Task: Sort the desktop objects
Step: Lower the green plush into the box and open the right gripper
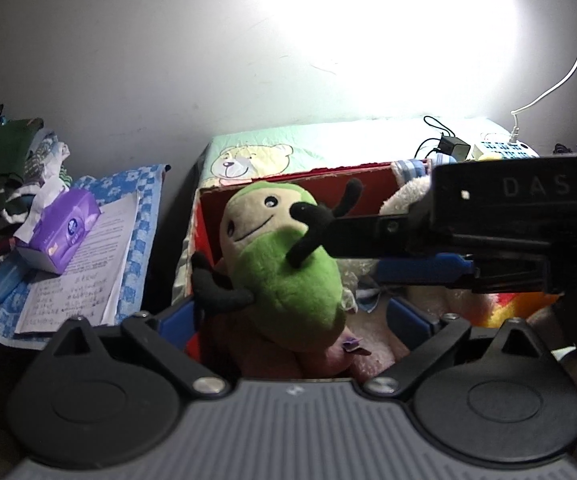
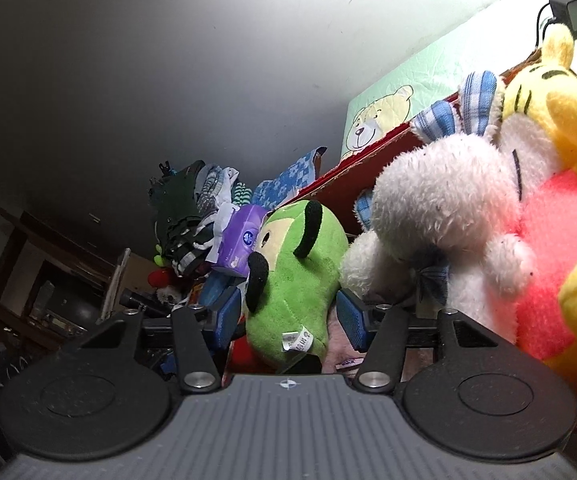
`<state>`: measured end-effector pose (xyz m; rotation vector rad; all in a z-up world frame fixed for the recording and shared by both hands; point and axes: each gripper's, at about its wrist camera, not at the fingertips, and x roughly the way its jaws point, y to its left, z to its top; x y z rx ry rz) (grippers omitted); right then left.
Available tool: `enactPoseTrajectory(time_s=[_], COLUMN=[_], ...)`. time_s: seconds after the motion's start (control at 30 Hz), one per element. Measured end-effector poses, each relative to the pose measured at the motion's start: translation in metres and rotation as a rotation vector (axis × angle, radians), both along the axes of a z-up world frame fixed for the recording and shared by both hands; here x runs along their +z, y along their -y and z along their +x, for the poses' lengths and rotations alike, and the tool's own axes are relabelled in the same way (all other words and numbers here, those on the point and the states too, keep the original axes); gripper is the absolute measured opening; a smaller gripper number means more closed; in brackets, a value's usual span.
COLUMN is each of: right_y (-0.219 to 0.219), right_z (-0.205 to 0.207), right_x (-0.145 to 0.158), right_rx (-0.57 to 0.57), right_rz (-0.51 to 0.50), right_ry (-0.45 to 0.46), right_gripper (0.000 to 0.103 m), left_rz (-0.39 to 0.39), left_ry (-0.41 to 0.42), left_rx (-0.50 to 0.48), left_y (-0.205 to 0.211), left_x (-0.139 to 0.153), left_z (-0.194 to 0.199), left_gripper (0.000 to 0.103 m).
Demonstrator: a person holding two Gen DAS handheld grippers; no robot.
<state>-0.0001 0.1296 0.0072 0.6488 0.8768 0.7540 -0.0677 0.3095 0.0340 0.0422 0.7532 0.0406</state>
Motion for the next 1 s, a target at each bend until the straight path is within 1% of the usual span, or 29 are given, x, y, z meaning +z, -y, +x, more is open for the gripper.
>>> enactPoseTrajectory(time_s=[0.23,0.27,0.3,0.33,0.5,0.53,0.73,0.83,0.9,1.0], right_y=[0.018,0.021,0.024,0.026,0.044,0.048,0.079,0.095,0.109,0.137], right_z=[-0.013,-0.015,-0.016,-0.019,-0.035,-0.036,-0.041,-0.048,-0.054,-0.059], right_x=[0.013,0.014,0.016,0.017,0.022,0.023,0.029,0.036,0.041,0.045], right_rx=[-0.093,-0.104,-0.111,-0.12,-0.19,-0.195,-0.18,-0.175,-0.181,-0.159], right_rz=[-0.102,-0.118,-0.132,-0.147,-0.261,-0.271,-0.246,-0.242,-0.241,-0.166], right_ry=[0.069,0.079,0.087,0.097,0.189,0.202,0.229,0.255,0.279,0.283], right_gripper=[0.057,0.055,0.052,0.052,0.053,0.053,0.053,0.054,0.06,0.06], left_rz=[0.018,0.022,0.028,0.034,0.032,0.032,0.045,0.046,0.044,0.023], left_ry=[-0.031,-0.035,-0.042,-0.048,-0.081,-0.083,-0.086,-0.086,-0.079,-0.079], left_rx=[0.019,0.021,0.025,0.029,0.044,0.047,0.074,0.079,0.09,0.094], left_y=[0.012,0.015,0.017,0.02,0.037,0.041,0.073,0.096,0.111,0.132], left_x=[0.003,0.003,0.003,0.003,0.009,0.009,0.016,0.02,0.022,0.024], left_z=[0.007,0.008,0.01,0.012,0.012,0.011,0.004,0.0,-0.003,-0.007], left_gripper=[0.1,0.1,0.1,0.101,0.101,0.101,0.102,0.102,0.102,0.102])
